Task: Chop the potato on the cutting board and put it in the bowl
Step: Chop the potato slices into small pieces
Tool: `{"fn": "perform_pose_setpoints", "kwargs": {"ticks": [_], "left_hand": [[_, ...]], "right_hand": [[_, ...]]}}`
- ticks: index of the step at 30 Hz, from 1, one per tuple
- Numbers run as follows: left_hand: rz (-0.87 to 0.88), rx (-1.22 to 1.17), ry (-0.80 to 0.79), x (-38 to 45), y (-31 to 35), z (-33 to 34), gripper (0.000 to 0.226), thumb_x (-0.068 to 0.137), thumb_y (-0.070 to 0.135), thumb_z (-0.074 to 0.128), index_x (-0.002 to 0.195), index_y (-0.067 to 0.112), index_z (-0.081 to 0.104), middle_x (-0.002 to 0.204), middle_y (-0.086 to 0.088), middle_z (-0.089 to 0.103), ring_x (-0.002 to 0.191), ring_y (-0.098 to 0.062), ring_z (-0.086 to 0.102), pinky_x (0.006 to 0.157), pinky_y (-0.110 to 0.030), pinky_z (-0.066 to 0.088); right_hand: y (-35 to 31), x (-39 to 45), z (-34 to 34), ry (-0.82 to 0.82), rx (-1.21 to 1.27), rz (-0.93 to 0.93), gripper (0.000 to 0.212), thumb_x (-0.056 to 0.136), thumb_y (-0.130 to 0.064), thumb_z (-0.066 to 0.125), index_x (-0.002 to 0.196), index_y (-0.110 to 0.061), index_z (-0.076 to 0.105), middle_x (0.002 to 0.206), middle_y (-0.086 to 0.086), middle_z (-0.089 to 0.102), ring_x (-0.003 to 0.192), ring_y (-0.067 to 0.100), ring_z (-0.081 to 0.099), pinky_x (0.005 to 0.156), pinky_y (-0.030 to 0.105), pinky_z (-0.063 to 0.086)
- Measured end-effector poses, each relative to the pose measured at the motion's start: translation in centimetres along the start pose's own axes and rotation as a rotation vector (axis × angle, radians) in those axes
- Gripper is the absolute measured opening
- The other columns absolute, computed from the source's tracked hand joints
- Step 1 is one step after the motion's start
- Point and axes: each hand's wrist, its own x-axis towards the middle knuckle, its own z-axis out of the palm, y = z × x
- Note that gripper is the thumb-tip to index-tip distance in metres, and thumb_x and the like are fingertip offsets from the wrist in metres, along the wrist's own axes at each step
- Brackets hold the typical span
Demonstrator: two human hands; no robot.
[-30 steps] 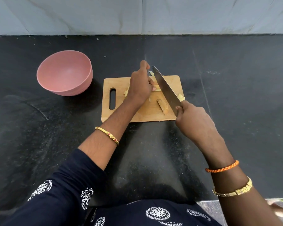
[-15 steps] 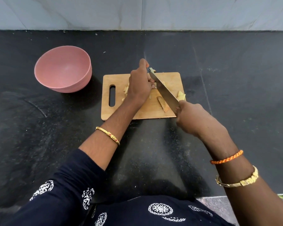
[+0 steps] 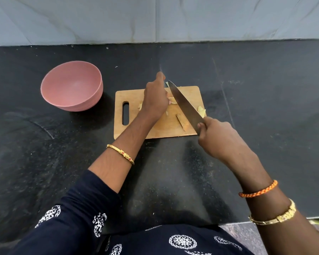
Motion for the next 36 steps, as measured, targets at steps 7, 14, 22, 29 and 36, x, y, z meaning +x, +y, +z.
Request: {"fn": "perform_pose_setpoints", "kwargs": {"ticks": [7, 14, 22, 29, 36], "left_hand": [[0.018, 0.028, -0.045, 0.6, -0.1, -0.5, 0.051, 0.079, -0.001, 0.069, 0.122, 0.011, 0.045, 0.089, -0.006, 0.067, 0.079, -0.016, 0.065, 0.077, -0.027, 0.055], [0.029, 0.019, -0.030, 0.6, -0.6, -0.2, 0.047, 0.079, 0.000, 0.068, 0.118, 0.013, 0.045, 0.080, -0.004, 0.067, 0.068, -0.011, 0.065, 0.074, -0.034, 0.057], [0.063, 0.004, -0.008, 0.0, -0.6, -0.4, 0.046, 0.079, 0.005, 0.070, 0.116, 0.011, 0.044, 0.089, -0.007, 0.068, 0.078, -0.017, 0.066, 0.076, -0.032, 0.057], [0.049, 0.017, -0.002, 0.0, -0.6, -0.2, 0.049, 0.080, 0.004, 0.069, 0.120, 0.012, 0.041, 0.092, -0.007, 0.068, 0.080, -0.017, 0.067, 0.079, -0.032, 0.057], [0.050, 0.024, -0.025, 0.0, -0.5, -0.2, 0.050, 0.083, -0.002, 0.063, 0.125, 0.012, 0.040, 0.079, -0.005, 0.066, 0.070, -0.015, 0.064, 0.074, -0.036, 0.057]], "right_hand": [[-1.5, 0.7, 1.2, -0.012, 0.111, 0.031, 0.017, 0.101, -0.027, 0.037, 0.107, -0.015, 0.047, 0.077, 0.000, 0.044, 0.072, 0.021, 0.055, 0.076, 0.038, 0.056], [-2.3, 1.5, 2.7, 0.036, 0.154, 0.036, 0.026, 0.102, -0.028, 0.032, 0.113, -0.012, 0.049, 0.074, -0.001, 0.039, 0.079, 0.024, 0.055, 0.076, 0.039, 0.054], [-2.9, 1.8, 4.7, -0.019, 0.056, 0.085, 0.009, 0.098, -0.013, 0.039, 0.106, -0.014, 0.039, 0.092, 0.008, 0.049, 0.096, 0.029, 0.057, 0.076, 0.040, 0.048], [-2.0, 0.5, 4.2, -0.087, -0.015, 0.078, 0.005, 0.097, -0.016, 0.040, 0.102, -0.016, 0.037, 0.079, 0.004, 0.043, 0.089, 0.026, 0.057, 0.069, 0.037, 0.046], [-2.0, 0.7, 2.6, 0.055, 0.040, 0.041, 0.009, 0.101, -0.023, 0.033, 0.100, -0.016, 0.037, 0.072, 0.001, 0.035, 0.079, 0.024, 0.049, 0.067, 0.036, 0.040]]}}
